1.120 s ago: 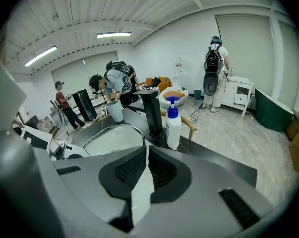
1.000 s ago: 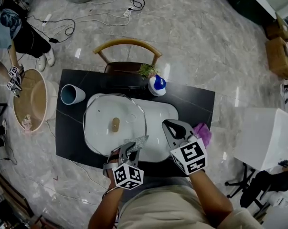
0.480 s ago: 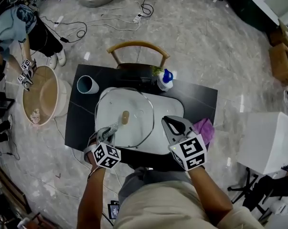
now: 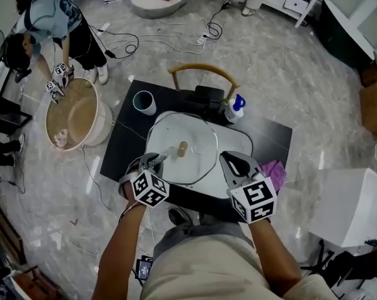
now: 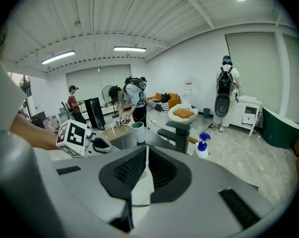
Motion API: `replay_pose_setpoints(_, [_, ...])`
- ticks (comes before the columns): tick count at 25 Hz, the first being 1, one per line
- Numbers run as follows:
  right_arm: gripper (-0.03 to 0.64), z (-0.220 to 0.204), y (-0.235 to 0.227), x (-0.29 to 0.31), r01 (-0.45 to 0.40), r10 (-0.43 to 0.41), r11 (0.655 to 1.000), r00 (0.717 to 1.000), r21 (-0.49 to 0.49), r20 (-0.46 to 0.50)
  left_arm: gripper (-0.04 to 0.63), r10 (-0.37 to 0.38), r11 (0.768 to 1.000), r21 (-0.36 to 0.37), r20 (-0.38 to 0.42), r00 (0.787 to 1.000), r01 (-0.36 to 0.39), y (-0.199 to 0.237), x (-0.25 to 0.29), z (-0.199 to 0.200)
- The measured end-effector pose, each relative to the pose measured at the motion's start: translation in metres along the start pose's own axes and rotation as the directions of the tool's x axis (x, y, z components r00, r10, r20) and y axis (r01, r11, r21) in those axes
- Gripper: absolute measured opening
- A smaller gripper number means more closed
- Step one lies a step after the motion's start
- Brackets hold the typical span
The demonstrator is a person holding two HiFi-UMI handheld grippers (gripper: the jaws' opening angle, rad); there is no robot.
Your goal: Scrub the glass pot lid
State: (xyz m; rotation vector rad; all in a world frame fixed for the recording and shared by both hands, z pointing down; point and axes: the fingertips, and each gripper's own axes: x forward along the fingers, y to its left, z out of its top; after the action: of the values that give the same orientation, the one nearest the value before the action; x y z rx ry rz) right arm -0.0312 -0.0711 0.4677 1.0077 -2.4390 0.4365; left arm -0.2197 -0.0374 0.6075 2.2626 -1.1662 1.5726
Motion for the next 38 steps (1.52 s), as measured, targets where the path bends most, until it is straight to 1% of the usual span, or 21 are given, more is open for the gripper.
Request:
replay_pose_setpoints(5, [0.028,0.026,0.019,-0.01,-0.015,0.017,0.999,0.998,-0.043,0.059,0.084,0.061,0.997,-0.049,0.069,0.996,-0.058,0.02,-0.036,0.01])
replay_pose_setpoints(9, [0.028,0.048,0.046,-0.007,-0.019,0.026,0.996,0.996,-0.084,0.084,0.084,0.109,0.993,-0.059,0.128,0.986,-0.102,0.046,-0.068,0.011])
replay_pose_setpoints(13, [0.028,0.069,0.067,-0.012,-0.031,0.045,0.991,0.993,-0.127,0.106,0.084,0.167,0.985,-0.07,0.19,0.967,-0.157,0.065,-0.11,0.022])
replay_pose_setpoints(17, [0.028,0.088,0.082,-0.021,-0.032,0.054,0.985,0.99,-0.169,0.131,0.084,0.219,0.975,-0.096,0.26,0.941,-0.2,0.078,-0.154,0.033])
replay_pose_setpoints(21, [0.028,0.111,0.093,-0.032,-0.028,0.066,0.978,0.981,-0.205,0.182,0.084,0.268,0.96,-0.179,0.348,0.899,-0.216,0.095,-0.2,0.039])
replay_pose_setpoints(25, [0.028,0.134,0.106,-0.046,-0.024,0.082,0.97,0.969,-0.24,0.233,0.084,0.313,0.938,-0.281,0.437,0.843,-0.203,0.109,-0.249,0.04])
replay_pose_setpoints(27, [0.028,0.145,0.113,-0.053,-0.024,0.091,0.966,0.963,-0.257,0.252,0.084,0.332,0.927,-0.324,0.484,0.809,-0.186,0.113,-0.272,0.041])
replay_pose_setpoints(29, [0.028,0.153,0.119,-0.06,-0.022,0.098,0.962,0.958,-0.271,0.268,0.084,0.349,0.919,-0.354,0.533,0.77,-0.172,0.115,-0.294,0.043])
replay_pose_setpoints(31, [0.028,0.16,0.126,-0.067,-0.02,0.103,0.959,0.954,-0.282,0.283,0.084,0.37,0.913,-0.37,0.574,0.731,-0.172,0.115,-0.314,0.044])
replay_pose_setpoints(33, [0.026,0.166,0.132,-0.072,-0.019,0.109,0.956,0.949,-0.292,0.296,0.084,0.389,0.908,-0.379,0.603,0.697,-0.179,0.114,-0.33,0.044])
replay_pose_setpoints(34, [0.026,0.169,0.134,-0.074,-0.017,0.112,0.954,0.947,-0.299,0.301,0.084,0.396,0.905,-0.387,0.612,0.684,-0.178,0.114,-0.338,0.044])
replay_pose_setpoints(35, [0.026,0.171,0.137,-0.076,-0.013,0.113,0.951,0.945,-0.309,0.306,0.084,0.401,0.901,-0.4,0.616,0.678,-0.17,0.113,-0.345,0.043])
replay_pose_setpoints(38, [0.023,0.178,0.148,-0.085,-0.006,0.126,0.934,0.941,-0.357,0.313,0.084,0.416,0.887,-0.435,0.607,0.677,-0.155,0.108,-0.363,0.039])
